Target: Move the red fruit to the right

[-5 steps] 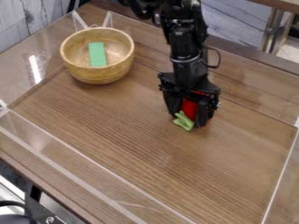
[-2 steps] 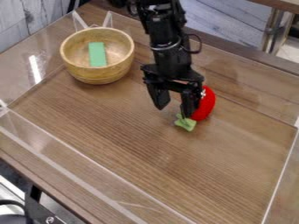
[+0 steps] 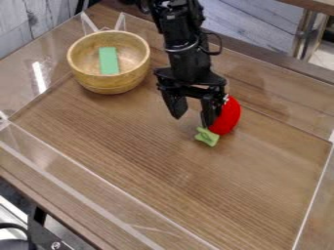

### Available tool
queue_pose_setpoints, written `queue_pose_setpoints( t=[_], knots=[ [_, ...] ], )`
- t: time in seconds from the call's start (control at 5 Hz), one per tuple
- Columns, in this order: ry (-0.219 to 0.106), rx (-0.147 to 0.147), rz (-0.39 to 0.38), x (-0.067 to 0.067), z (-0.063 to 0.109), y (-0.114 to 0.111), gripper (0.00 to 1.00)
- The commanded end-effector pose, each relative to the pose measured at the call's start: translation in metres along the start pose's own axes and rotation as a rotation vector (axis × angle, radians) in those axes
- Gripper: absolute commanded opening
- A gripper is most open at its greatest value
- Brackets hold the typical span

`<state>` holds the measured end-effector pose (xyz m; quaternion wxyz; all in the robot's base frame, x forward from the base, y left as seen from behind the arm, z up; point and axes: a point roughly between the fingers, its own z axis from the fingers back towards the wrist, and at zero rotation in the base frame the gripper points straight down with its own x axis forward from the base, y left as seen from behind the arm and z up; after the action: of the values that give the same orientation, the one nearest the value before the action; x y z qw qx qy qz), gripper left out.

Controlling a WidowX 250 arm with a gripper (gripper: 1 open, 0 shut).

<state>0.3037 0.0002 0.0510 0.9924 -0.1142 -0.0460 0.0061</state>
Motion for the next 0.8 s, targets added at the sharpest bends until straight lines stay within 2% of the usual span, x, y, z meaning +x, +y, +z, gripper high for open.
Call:
queue_pose_setpoints(
  t=[0.0, 0.2, 0.6],
  knots=[
    [-0.072, 0.017, 0.032, 0.013, 0.012, -0.009, 1.00],
    [-0.080, 0.023, 0.077, 0.015, 0.007, -0.014, 1.00],
    [-0.082, 0.026, 0.101, 0.020, -0.009, -0.011, 1.00]
  ],
)
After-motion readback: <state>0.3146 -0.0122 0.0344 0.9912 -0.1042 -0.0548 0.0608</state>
